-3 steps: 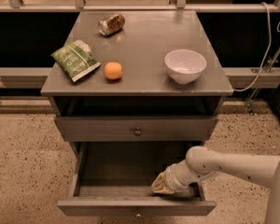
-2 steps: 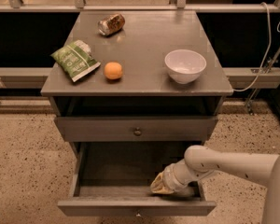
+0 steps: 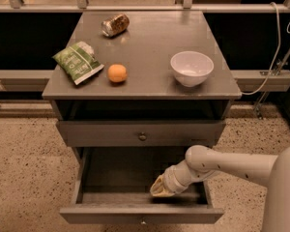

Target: Open middle drawer

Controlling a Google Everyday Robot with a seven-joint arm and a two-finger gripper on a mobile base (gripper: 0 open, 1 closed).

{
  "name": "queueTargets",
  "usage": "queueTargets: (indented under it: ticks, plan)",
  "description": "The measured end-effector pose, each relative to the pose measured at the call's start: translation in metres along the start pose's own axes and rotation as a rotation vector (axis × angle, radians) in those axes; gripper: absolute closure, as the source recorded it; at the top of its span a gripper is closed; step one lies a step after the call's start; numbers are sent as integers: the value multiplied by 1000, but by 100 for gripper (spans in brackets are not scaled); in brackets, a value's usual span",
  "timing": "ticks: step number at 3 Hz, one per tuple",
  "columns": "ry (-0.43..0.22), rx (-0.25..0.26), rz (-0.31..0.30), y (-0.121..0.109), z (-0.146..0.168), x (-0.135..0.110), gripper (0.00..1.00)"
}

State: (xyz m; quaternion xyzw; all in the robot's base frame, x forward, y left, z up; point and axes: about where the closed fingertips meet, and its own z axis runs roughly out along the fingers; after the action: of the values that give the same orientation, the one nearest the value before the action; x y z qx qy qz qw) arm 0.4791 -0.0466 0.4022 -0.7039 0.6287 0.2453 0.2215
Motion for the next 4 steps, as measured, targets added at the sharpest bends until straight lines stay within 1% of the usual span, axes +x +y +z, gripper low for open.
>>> queueTargets:
  ticks: [1,3,4]
  plan:
    - [-1,-4,-1,-2,14,-7,100]
    - [-3,-55,-30,-11,47,-20,100]
    - [-14,-67,-41,-13,57,-24,100]
